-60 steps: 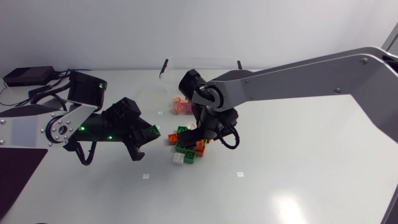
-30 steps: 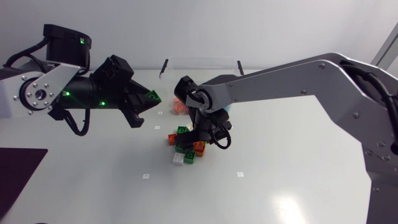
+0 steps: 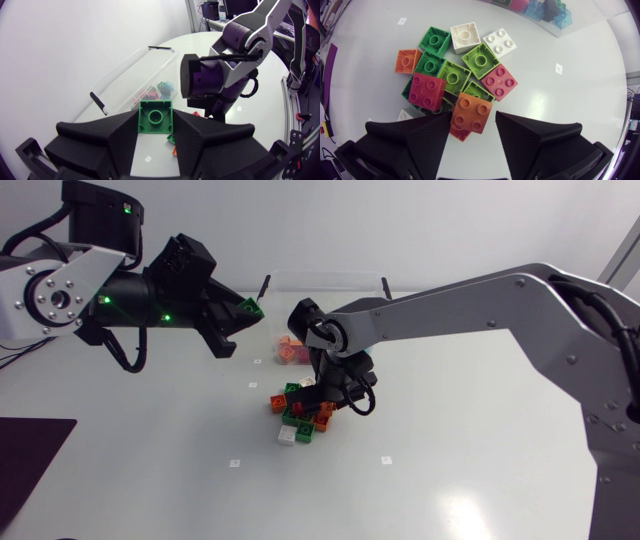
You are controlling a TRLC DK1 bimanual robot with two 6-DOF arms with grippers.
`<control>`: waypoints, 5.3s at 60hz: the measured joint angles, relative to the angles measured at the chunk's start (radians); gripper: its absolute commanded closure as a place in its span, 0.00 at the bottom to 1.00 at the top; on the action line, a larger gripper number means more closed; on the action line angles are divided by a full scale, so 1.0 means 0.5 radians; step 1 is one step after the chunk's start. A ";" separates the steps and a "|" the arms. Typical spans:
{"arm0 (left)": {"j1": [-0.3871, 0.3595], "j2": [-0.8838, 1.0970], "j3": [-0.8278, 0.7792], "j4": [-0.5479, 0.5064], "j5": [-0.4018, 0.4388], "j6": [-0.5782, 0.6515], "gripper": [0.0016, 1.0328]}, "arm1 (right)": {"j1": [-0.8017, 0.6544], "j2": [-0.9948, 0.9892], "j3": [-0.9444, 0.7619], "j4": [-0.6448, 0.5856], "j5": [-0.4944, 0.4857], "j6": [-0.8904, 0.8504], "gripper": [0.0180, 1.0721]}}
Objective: Place the duplo bricks in the container
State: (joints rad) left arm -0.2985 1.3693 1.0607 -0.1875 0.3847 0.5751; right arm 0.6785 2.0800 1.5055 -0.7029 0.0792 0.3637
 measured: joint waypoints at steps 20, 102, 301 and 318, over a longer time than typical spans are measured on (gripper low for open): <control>-0.025 0.050 0.080 -0.012 0.000 -0.001 0.66 | 0.000 0.006 0.043 0.008 0.000 0.000 0.49; 0.041 0.962 0.995 -0.042 0.099 -0.300 0.66 | -0.222 -0.739 -0.332 0.211 0.082 -0.035 0.67; -0.275 1.228 0.517 -0.676 0.126 0.781 0.21 | -0.509 -1.025 -0.321 0.580 0.047 -0.424 0.06; -0.283 1.318 0.567 -0.676 0.119 0.781 0.59 | -0.446 -1.255 -0.665 0.723 0.044 -0.477 0.06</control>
State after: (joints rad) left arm -0.4400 2.0281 1.3441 -0.5255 0.4442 0.9657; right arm 0.4557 1.4525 1.1728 -0.3412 0.1013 0.1253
